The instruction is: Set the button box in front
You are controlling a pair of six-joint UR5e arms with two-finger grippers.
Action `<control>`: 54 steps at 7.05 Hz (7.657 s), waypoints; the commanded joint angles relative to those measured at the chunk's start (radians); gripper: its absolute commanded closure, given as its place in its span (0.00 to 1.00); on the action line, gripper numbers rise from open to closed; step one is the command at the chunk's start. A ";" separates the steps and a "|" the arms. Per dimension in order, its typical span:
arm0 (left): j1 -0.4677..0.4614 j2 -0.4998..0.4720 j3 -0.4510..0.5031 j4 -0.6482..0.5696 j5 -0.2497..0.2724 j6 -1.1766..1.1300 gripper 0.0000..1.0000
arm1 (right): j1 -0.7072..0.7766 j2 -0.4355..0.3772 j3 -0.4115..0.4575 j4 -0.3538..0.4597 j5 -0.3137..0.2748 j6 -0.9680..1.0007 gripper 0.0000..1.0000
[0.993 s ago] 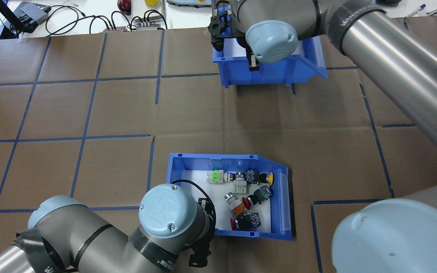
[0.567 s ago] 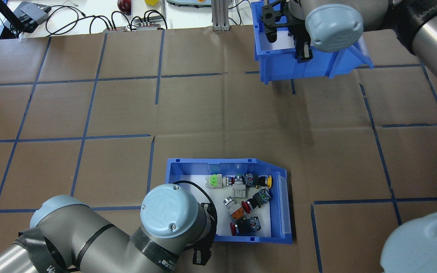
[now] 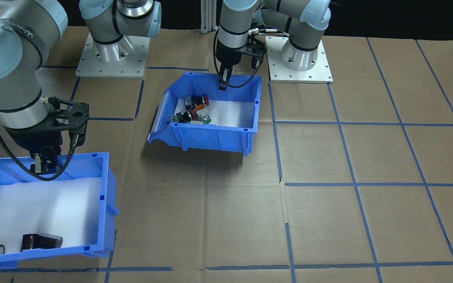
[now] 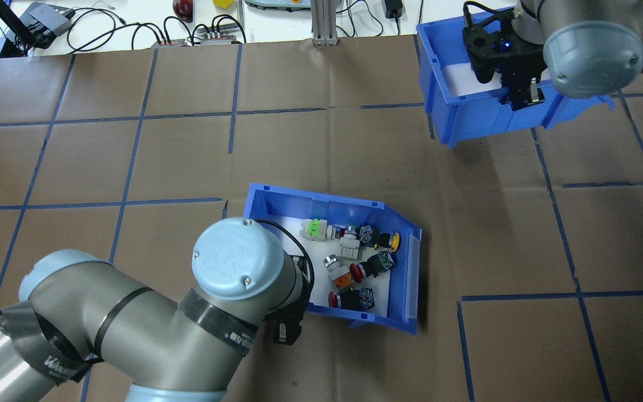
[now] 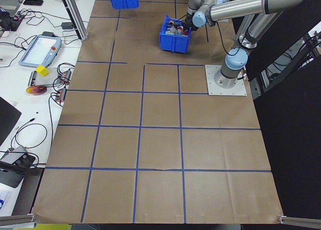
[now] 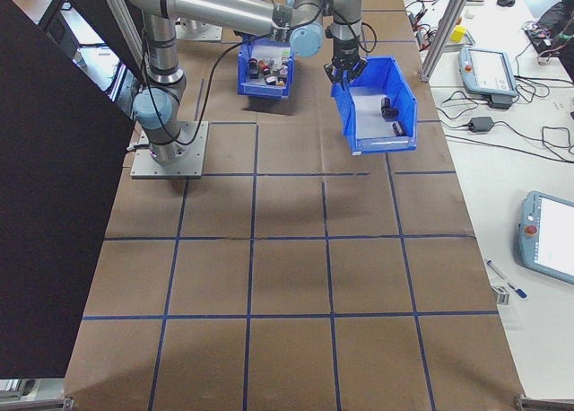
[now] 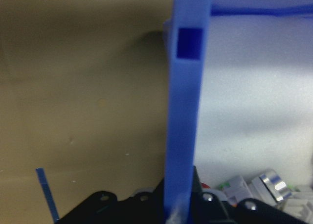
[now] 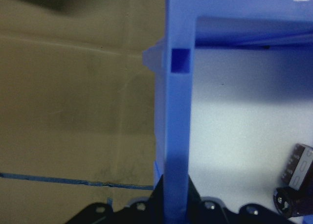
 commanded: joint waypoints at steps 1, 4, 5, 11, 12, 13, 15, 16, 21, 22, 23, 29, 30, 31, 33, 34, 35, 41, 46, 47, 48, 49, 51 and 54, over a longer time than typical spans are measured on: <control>0.091 -0.107 0.187 -0.062 0.003 0.037 1.00 | -0.093 -0.089 0.122 -0.004 0.033 -0.100 0.89; 0.123 -0.366 0.457 -0.051 -0.014 0.020 1.00 | -0.147 -0.174 0.248 -0.027 0.054 -0.127 0.89; 0.158 -0.429 0.523 -0.055 -0.067 0.017 1.00 | -0.148 -0.186 0.280 -0.059 0.053 -0.128 0.89; 0.199 -0.601 0.634 -0.013 -0.127 -0.025 0.99 | -0.153 -0.255 0.366 -0.069 0.050 -0.053 0.89; 0.197 -0.623 0.656 -0.010 -0.137 -0.020 0.99 | -0.153 -0.261 0.371 -0.069 0.051 -0.052 0.89; 0.199 -0.641 0.675 -0.010 -0.153 -0.010 0.99 | -0.153 -0.269 0.374 -0.066 0.050 -0.052 0.89; 0.197 -0.655 0.680 -0.010 -0.154 0.038 0.97 | -0.148 -0.304 0.412 -0.067 0.051 -0.052 0.89; 0.197 -0.655 0.677 -0.010 -0.154 0.046 0.97 | -0.148 -0.325 0.431 -0.066 0.051 -0.050 0.89; 0.186 -0.637 0.656 -0.024 -0.149 0.075 0.69 | -0.141 -0.453 0.557 -0.049 0.056 -0.030 0.89; 0.199 -0.644 0.659 -0.021 -0.150 0.076 0.36 | -0.138 -0.473 0.580 -0.049 0.072 -0.029 0.89; 0.202 -0.644 0.659 -0.019 -0.144 0.076 0.16 | -0.128 -0.491 0.606 -0.049 0.079 -0.020 0.89; 0.326 -0.277 0.644 -0.465 -0.001 0.796 0.02 | 0.150 -0.537 0.653 -0.060 0.067 0.276 0.88; 0.329 -0.228 0.634 -0.522 0.080 1.010 0.02 | 0.224 -0.531 0.653 -0.061 0.063 0.346 0.88; 0.331 -0.192 0.631 -0.544 0.081 1.216 0.01 | 0.288 -0.527 0.653 -0.063 0.063 0.423 0.87; 0.386 -0.154 0.631 -0.535 0.067 1.668 0.01 | 0.382 -0.519 0.652 -0.072 0.063 0.511 0.87; 0.415 -0.109 0.630 -0.541 0.063 1.818 0.01 | 0.407 -0.517 0.650 -0.082 0.063 0.531 0.87; 0.435 -0.089 0.627 -0.558 0.064 1.881 0.01 | 0.416 -0.516 0.647 -0.083 0.065 0.545 0.87; 0.440 -0.097 0.597 -0.547 0.070 1.891 0.01 | 0.733 -0.178 0.445 -0.156 -0.021 0.847 0.87; 0.440 -0.078 0.545 -0.496 0.067 1.925 0.01 | 0.771 -0.139 0.445 -0.202 -0.073 0.876 0.86; 0.440 -0.078 0.547 -0.496 0.067 1.925 0.01 | 0.769 -0.139 0.445 -0.202 -0.075 0.873 0.86; 0.440 -0.078 0.547 -0.496 0.067 1.925 0.01 | 0.764 -0.139 0.445 -0.202 -0.075 0.870 0.86; 0.440 -0.078 0.548 -0.496 0.067 1.925 0.01 | 0.761 -0.145 0.445 -0.202 -0.078 0.869 0.86; 0.440 -0.080 0.550 -0.495 0.066 1.925 0.01 | 0.755 -0.146 0.451 -0.202 -0.076 0.879 0.42; 0.440 -0.080 0.551 -0.493 0.066 1.925 0.01 | 0.748 -0.166 0.452 -0.196 -0.078 0.902 0.00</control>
